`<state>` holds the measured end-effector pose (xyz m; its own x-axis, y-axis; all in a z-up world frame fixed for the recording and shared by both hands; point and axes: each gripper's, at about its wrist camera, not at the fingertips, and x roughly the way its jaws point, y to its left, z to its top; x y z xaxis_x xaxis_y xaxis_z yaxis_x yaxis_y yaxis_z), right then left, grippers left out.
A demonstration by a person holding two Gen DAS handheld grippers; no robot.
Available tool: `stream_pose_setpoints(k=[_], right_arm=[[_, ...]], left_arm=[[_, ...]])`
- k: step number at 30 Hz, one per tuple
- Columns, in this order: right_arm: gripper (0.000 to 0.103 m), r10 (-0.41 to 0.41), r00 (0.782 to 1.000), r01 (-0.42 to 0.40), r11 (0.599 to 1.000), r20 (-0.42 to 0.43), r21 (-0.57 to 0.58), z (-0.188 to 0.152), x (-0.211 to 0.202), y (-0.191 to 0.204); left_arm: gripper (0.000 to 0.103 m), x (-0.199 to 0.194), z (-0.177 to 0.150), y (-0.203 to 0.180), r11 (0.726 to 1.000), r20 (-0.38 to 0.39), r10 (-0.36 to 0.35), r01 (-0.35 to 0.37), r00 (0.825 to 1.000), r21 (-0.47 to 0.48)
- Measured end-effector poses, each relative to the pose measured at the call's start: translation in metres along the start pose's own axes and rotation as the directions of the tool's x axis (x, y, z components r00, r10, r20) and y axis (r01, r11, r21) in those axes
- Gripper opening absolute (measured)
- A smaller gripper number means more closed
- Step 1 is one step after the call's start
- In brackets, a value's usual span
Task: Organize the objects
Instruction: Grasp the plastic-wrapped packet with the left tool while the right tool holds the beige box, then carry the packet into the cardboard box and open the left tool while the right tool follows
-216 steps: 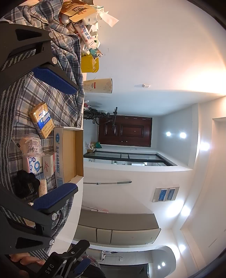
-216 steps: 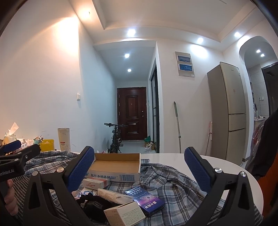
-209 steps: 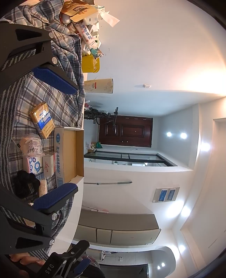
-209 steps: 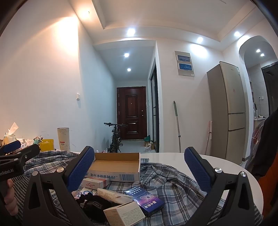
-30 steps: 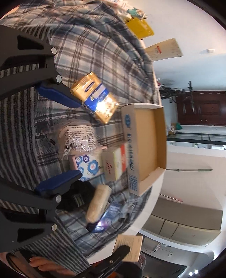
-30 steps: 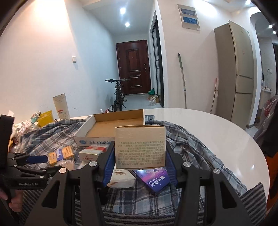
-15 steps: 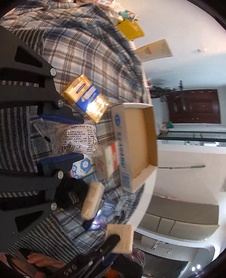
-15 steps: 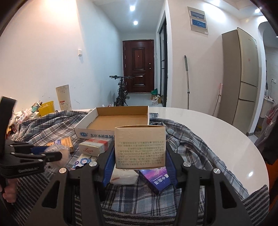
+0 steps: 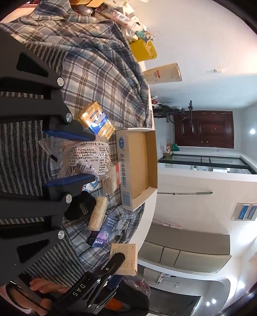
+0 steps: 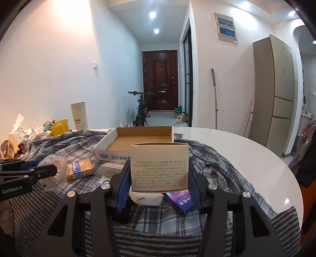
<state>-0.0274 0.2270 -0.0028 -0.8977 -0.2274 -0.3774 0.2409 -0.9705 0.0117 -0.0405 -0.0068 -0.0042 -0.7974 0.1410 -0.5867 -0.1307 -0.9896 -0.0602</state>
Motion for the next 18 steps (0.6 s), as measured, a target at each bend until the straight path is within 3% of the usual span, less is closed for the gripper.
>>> stream_pose_setpoints(k=[5,8,11,18], right_arm=[[0.051,0.009,0.999,-0.009,1.0,0.054,-0.012,0.017,-0.013,0.001],[0.051,0.019,0.995,-0.018,1.0,0.1,-0.011,0.03,-0.021,0.002],[0.051,0.011,0.99,-0.006,0.999,0.139,-0.034,0.049,-0.026,0.004],[0.051,-0.006,0.98,0.027,0.995,0.201,-0.1,0.138,-0.009,0.016]], left_arm=[[0.035,-0.015,0.019,0.003,1.0,0.064,0.016,-0.016,0.998,-0.002],[0.035,-0.028,0.032,0.001,0.997,0.135,0.069,-0.073,0.988,0.026],[0.035,-0.037,0.052,0.003,0.998,0.168,0.057,-0.062,0.984,0.026],[0.035,-0.044,0.129,-0.007,0.997,0.292,0.045,-0.06,0.955,0.043]])
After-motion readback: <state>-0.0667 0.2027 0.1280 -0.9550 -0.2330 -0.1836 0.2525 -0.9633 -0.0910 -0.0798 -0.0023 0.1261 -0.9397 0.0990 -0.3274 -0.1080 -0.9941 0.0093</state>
